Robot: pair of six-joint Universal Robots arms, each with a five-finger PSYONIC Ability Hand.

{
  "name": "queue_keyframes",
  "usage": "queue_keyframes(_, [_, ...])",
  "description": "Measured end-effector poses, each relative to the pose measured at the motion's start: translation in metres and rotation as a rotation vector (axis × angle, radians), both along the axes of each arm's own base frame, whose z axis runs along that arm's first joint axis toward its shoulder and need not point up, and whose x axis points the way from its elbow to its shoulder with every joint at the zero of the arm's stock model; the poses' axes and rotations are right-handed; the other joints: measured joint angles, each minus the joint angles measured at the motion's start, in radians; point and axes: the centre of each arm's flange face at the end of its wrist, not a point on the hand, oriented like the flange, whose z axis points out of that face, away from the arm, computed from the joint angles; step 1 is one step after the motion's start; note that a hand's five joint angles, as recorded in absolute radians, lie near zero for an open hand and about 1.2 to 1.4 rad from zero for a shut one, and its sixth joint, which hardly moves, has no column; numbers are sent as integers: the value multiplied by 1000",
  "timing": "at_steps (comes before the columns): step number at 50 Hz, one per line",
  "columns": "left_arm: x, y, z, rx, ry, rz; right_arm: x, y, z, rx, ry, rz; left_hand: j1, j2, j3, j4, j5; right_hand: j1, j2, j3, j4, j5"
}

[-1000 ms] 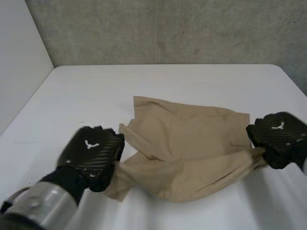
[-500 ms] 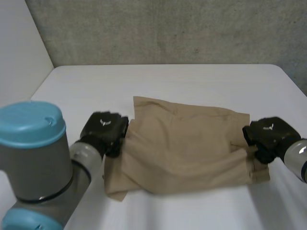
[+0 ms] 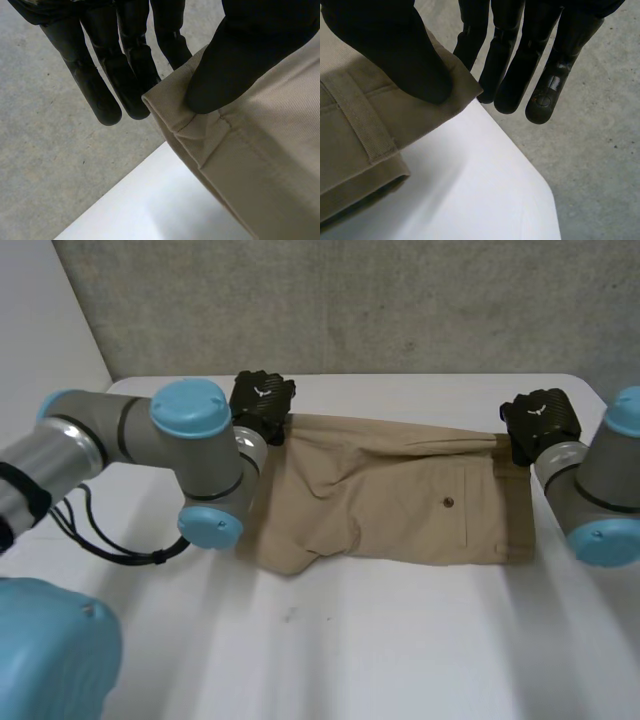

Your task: Fold the shorts.

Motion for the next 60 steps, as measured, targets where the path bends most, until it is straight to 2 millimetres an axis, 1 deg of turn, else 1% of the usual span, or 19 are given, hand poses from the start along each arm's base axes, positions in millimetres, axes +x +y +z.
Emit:
queue_keyframes(4, [-5, -16, -19, -33, -25, -8, 8, -19, -20, -49, 70, -7, 0, 0, 0, 0, 0, 0, 0, 0, 0, 0])
queue_keyframes(12, [-7, -37, -47, -104, -80, 7, 21, -31, -54, -92, 235, 18, 0, 0, 0, 0, 0, 0, 0, 0, 0, 0])
queue_keyframes(17, [-6, -44, -55, -144, -93, 18, 26, -32, -62, -109, 277, 35, 0, 0, 0, 0, 0, 0, 0, 0, 0, 0])
queue_keyframes(22, [-3, -50, -57, -180, -82, 29, 27, -34, -62, -124, 281, 39, -21, -19, -19, -20, -16, 0, 0, 0, 0, 0])
queue_keyframes(23, [-2, -51, -57, -189, -77, 30, 26, -34, -59, -132, 278, 36, -338, -347, -321, -329, -305, -66, -123, -123, -130, -108])
queue_keyframes(24, [-3, -50, -57, -198, -72, 23, 26, -35, -55, -142, 271, 32, -579, -534, -526, -540, -516, -329, -402, -398, -405, -363])
queue_keyframes(25, [-3, -49, -56, -201, -70, 20, 26, -35, -54, -145, 269, 31, -579, -534, -526, -540, -516, -390, -464, -459, -467, -424])
queue_keyframes(26, [-5, -47, -53, -211, -64, 8, 26, -35, -46, -160, 256, 23, -874, -854, -828, -851, -818, -600, -702, -694, -702, -662])
queue_keyframes(27, [-5, -46, -51, -217, -60, 2, 25, -35, -42, -169, 248, 19, -898, -879, -868, -891, -853, -690, -852, -838, -849, -811])
queue_keyframes(28, [-6, -44, -47, -224, -56, -8, 25, -35, -35, -181, 235, 12, -931, -970, -956, -977, -929, -723, -901, -904, -916, -879])
queue_keyframes(33, [-8, -32, -19, -279, -22, -46, 20, -30, 10, -243, 119, -23, -931, -999, -980, -1000, -944, -739, -955, -964, -959, -925])
queue_keyframes(36, [-6, -20, 5, -312, -1, -56, 15, -19, 45, -263, 3, -32, -931, -1000, -980, -1000, -944, -740, -955, -964, -959, -925])
queue_keyframes(37, [-6, -19, 6, -314, 0, -57, 14, -17, 48, -262, -6, -32, -931, -1000, -980, -1000, -944, -740, -955, -964, -959, -925])
queue_keyframes(40, [-1, -3, 24, -311, 3, -64, 9, 2, 70, -223, -89, -22, -931, -1000, -980, -1000, -944, -739, -955, -964, -959, -925])
queue_keyframes(42, [4, 9, 30, -286, -8, -70, 5, 16, 73, -163, -118, -9, -931, -1000, -980, -1000, -944, -740, -955, -964, -959, -925])
queue_keyframes(48, [21, 42, 27, -155, -57, -87, -9, 46, 56, 63, -149, 14, -931, -1000, -980, -1000, -944, -729, -922, -923, -941, -901])
queue_keyframes(53, [38, 71, 6, 21, -98, -97, -28, 75, 20, 336, -189, 20, -931, -1000, -980, -1000, -944, -626, -814, -808, -818, -803])
queue_keyframes(56, [45, 81, -3, 90, -102, -96, -35, 83, 4, 411, -206, 16, -931, -1000, -980, -1000, -944, -589, -772, -767, -777, -765])
queue_keyframes(60, [51, 90, -11, 151, -97, -86, -43, 84, -14, 423, -218, 11, -931, -1000, -980, -1000, -944, -524, -685, -687, -698, -693])
